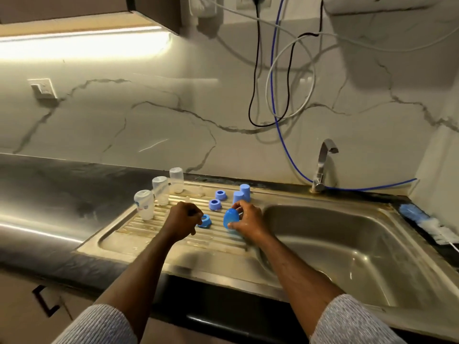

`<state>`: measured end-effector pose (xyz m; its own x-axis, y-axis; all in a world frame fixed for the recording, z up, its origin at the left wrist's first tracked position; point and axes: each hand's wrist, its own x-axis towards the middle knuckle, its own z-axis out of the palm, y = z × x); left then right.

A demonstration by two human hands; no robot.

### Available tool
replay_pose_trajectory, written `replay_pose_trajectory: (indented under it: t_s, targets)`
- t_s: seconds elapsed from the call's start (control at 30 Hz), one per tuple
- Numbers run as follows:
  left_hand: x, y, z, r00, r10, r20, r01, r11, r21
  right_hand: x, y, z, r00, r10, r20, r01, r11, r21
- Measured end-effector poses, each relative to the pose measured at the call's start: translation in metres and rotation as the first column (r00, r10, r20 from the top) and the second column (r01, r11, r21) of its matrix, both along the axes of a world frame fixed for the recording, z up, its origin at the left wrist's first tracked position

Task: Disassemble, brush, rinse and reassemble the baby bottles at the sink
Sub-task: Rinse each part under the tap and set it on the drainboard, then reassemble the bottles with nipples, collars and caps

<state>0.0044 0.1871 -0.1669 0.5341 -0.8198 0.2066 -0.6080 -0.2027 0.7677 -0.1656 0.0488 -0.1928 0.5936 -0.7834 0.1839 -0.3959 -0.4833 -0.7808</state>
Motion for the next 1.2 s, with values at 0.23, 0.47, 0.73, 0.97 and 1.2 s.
replay_pose_trajectory:
  t_s: [0.23, 0.47, 0.73, 0.97, 1.2]
  targets:
    - [0.018, 0.000, -0.005, 1.000, 0.004, -0.023, -0.004, 1.000, 0.006, 0.010, -0.005, -0.010, 0.996, -0.025, -0.084, 0.026, 1.000, 0.017]
    - [0.042, -0.018, 0.005, 1.000, 0.002, 0.007, -0.002, 1.000, -0.005, 0.023, -0.020, 0.011, 0.995, -0.087, 0.044, 0.089, 0.995, -0.034]
    - [0.096, -0.035, 0.036, 0.985, 0.095, 0.145, -0.079, 0.990, -0.114, 0.098, -0.040, 0.052, 0.999, 0.047, -0.012, -0.048, 0.975, -0.215]
    - [0.118, -0.053, 0.037, 0.989, 0.091, 0.113, -0.080, 0.992, -0.100, 0.163, -0.079, 0.046, 0.945, 0.024, -0.327, -0.115, 0.958, -0.263]
    - [0.127, -0.076, 0.015, 0.999, 0.029, 0.043, -0.026, 0.998, -0.062, 0.220, -0.105, 0.036, 0.822, -0.040, -0.567, -0.158, 0.942, -0.295]
